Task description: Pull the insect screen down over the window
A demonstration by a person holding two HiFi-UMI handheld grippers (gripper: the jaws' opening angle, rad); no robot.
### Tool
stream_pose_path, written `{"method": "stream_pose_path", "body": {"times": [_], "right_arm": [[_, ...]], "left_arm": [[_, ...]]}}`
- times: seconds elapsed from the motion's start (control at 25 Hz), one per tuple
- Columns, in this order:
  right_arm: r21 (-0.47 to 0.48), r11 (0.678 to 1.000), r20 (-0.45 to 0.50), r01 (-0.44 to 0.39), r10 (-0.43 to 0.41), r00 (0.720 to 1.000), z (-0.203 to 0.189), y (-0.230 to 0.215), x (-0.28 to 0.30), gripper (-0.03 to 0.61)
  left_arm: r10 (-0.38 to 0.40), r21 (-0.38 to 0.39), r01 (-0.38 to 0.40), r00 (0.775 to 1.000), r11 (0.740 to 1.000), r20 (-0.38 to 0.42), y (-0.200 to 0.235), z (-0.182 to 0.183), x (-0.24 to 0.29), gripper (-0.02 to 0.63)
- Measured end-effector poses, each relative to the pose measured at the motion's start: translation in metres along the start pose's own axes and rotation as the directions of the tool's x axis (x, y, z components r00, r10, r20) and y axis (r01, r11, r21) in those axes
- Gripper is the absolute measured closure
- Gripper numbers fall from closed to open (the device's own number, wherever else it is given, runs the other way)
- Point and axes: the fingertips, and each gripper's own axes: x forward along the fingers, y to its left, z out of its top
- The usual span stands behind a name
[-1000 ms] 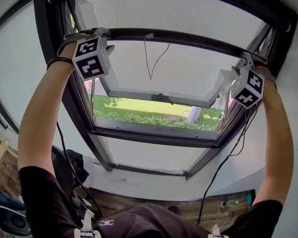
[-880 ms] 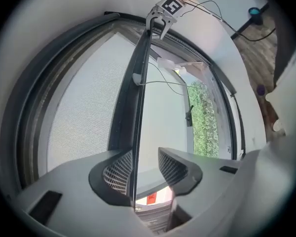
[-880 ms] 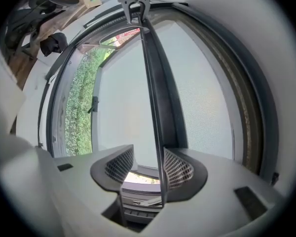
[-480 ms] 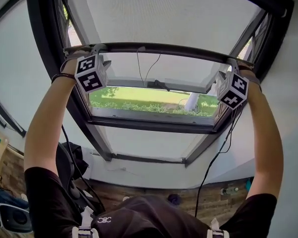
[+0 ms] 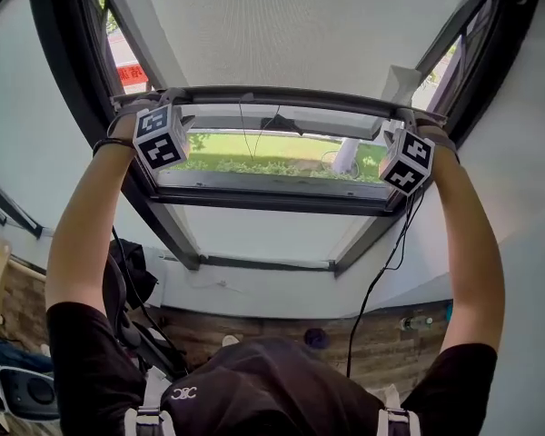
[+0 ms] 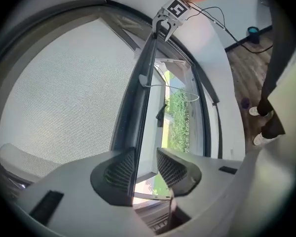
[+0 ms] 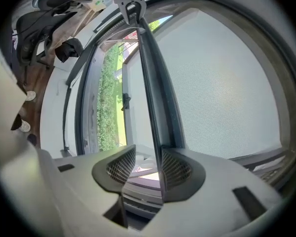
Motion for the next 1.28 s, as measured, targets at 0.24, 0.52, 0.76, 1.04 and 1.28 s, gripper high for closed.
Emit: {"method": "stream_pose_path", "body": {"times": [0.24,0.52,0.76,1.04,1.28], "right_arm": [[0.035,0.996,0.001,-0.079,0.079,0.997,-0.009,0.050,0.018,0.407],[0.053,0.985,0.000,-0.161,0.161,0.987,-0.016,0.116,0.044,0.411],[0.060,0.963,-0.008,-0.261,0.262,0.965,-0.022,0.174,0.064,0.409],[0.067,0.928,-0.028,-0.367,0.369,0.929,-0.032,0.237,0.084,0.377],[0.067,0.918,-0.049,-0.391,0.395,0.917,-0.036,0.266,0.096,0.362]], "left_arm": [[-0.067,0.014,0.067,0.997,0.998,-0.036,-0.050,-0.009,0.026,0.478],[-0.156,0.004,0.157,0.985,0.988,-0.075,-0.114,-0.025,0.056,0.470],[-0.237,-0.005,0.239,0.962,0.971,-0.136,-0.163,-0.038,0.076,0.463],[-0.328,-0.021,0.328,0.932,0.944,-0.154,-0.222,-0.050,0.109,0.456],[-0.344,-0.010,0.348,0.923,0.937,-0.174,-0.252,-0.057,0.129,0.453]]}}
